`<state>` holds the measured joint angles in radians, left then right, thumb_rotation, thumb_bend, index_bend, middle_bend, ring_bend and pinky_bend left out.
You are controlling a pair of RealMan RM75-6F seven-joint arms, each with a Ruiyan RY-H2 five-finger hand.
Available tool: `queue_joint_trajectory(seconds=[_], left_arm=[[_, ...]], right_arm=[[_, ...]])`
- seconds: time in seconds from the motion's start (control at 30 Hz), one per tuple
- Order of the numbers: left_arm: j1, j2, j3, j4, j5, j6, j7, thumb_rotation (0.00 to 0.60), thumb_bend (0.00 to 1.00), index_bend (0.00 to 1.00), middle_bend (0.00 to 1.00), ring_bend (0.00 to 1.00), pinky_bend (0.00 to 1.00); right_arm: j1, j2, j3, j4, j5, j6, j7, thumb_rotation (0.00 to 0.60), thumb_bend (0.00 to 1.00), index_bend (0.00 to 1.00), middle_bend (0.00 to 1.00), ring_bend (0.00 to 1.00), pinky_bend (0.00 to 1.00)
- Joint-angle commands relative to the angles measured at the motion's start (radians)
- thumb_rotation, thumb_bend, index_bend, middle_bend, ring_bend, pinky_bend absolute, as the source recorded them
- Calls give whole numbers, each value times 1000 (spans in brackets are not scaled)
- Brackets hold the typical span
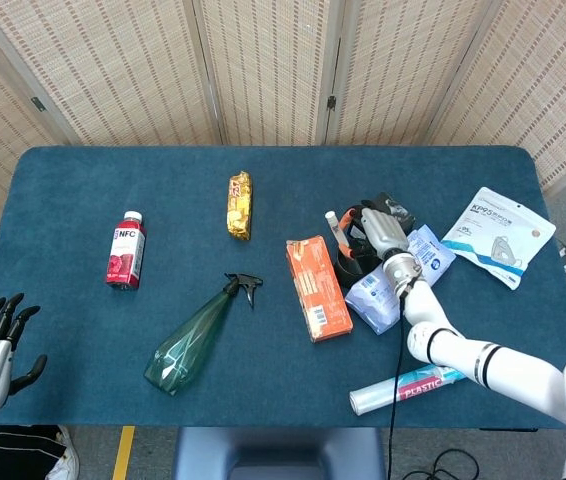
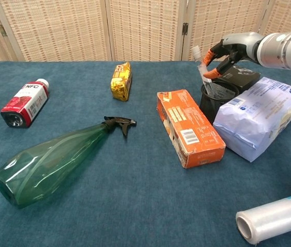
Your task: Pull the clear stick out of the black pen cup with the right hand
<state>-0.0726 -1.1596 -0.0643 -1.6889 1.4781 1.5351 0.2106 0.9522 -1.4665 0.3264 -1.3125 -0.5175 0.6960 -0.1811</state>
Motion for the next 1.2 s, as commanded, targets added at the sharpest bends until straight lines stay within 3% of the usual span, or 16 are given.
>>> queue_joint_trajectory(seconds=[0.03,0.47,0.9,1.03,1.2], left_arm=[[1,0,0,2,-3,0,-2,600,321,219,99,61,96],[3,-2,-1,11,-13,-2,-8,600,322,219,96,53,95],[1,-7,-4,23,-22,-8,-15,600,320,219,89,48,95],[5,-9,-3,29,-26,-5,-23,600,320,220,87,47,95],[9,-10,-2,37,-30,-4,-31,600,320,219,86,47,95]], right_arm=[[5,-5,-4,7,4,-3,3,600,286,438,203,3,118],[14,-11,-11,20,4,-13,26,600,292,466,216,3,118],[24,-30,-17,39,6,-20,42,600,378,521,248,0,119],[-8,-9,0,-3,-36,2,91,600,452,561,281,15,118],[-83,48,17,-97,-133,49,176,600,462,601,313,31,118]])
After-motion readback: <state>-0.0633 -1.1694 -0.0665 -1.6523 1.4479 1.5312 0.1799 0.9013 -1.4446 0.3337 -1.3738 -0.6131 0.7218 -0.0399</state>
